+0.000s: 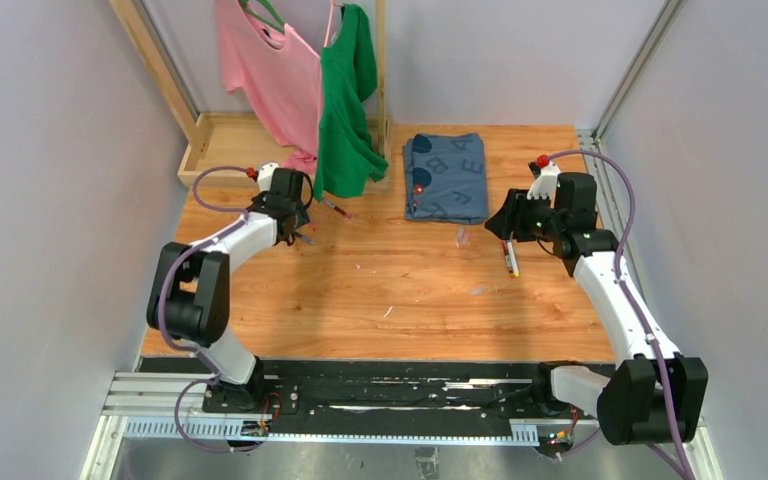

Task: Insert the pens into the pen caps
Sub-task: Pick up the pen from the center of the board.

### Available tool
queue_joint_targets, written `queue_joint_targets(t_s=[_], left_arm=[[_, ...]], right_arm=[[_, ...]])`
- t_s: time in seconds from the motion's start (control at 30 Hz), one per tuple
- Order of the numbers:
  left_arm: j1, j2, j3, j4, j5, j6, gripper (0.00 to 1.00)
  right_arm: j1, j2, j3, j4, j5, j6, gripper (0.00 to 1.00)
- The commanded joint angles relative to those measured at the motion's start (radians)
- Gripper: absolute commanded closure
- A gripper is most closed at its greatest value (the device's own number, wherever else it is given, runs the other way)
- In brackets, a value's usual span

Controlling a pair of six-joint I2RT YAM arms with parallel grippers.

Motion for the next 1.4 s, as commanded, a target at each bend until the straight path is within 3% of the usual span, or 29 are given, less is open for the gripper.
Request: queue_joint_targets(t_s=[0.0,0.5,0.8,1.1,1.37], left_arm=[[0.015,0.099,0.089,-0.057,-0.033,-0.043,0.42],[0.020,0.271,0.161,-0.081,-0.031,-0.026,0.49],[0.028,0.258,0.133,-0.075,0.005,-0.040,0.62],[0.030,0.217,0.036,-0.055,0.051,-0.087,0.62],[0.030,0.143,-0.061,-0.024,0.053,-0.121,0.92]], right_arm=[[-0.011,-0.024,-0.012,0.021,-0.063,0.018,0.52],[-0.011,-0.021,-0.028,0.033,-0.089,0.027,0.53],[-0.011,-0.027,-0.036,0.044,-0.105,0.029,0.53],[-0.011,-0.034,-0.044,0.056,-0.126,0.028,0.53],[-0.011,-0.038,-0.053,0.078,-0.176,0.027,0.53]])
